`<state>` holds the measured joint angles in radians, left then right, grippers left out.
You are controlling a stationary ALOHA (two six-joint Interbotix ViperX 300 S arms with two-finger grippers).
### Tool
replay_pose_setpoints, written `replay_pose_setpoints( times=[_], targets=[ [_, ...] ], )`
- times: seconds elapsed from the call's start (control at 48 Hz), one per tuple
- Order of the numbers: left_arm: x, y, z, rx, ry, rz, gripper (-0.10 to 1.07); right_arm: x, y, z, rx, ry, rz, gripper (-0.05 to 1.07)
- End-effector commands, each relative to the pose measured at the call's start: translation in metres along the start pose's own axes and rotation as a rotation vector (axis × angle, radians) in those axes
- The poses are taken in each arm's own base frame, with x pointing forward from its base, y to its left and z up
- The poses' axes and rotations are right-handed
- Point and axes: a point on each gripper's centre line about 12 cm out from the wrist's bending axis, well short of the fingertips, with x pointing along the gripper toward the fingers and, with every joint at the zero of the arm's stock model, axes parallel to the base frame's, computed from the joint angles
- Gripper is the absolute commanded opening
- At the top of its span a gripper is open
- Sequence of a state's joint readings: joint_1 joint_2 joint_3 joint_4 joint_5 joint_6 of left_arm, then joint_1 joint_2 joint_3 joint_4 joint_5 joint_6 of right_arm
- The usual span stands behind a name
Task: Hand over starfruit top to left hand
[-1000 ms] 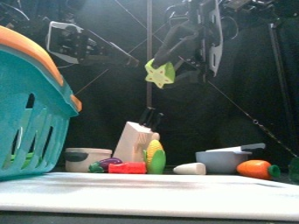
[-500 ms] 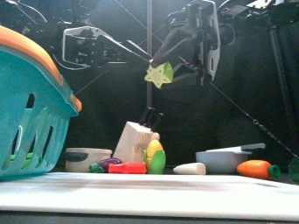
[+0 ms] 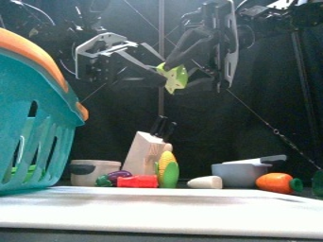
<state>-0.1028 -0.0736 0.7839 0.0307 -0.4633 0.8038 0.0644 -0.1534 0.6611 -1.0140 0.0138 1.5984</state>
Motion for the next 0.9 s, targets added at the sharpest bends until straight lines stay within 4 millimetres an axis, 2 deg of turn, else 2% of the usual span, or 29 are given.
replay_pose_setpoints(
  times=[0.0,0.354,0.604,0.875],
  targets=[
    [-0.001,0.011,0.01,-0.004,-0.023,0.037,0.98,-0.009,0.006,0.012,0.003,-0.037,0.026,0.74],
    [0.009,0.008,0.022,0.031,-0.063,0.034,0.98,-0.008,0.004,0.011,0.006,-0.034,0.019,0.74],
    [0.021,0.003,0.018,0.047,-0.054,0.016,0.98,-0.007,0.003,0.011,0.009,-0.032,0.018,0.74],
    [0.023,0.003,0.015,0.123,-0.044,0.02,0.98,-0.007,0.004,0.01,0.007,-0.032,0.019,0.74]
  ],
)
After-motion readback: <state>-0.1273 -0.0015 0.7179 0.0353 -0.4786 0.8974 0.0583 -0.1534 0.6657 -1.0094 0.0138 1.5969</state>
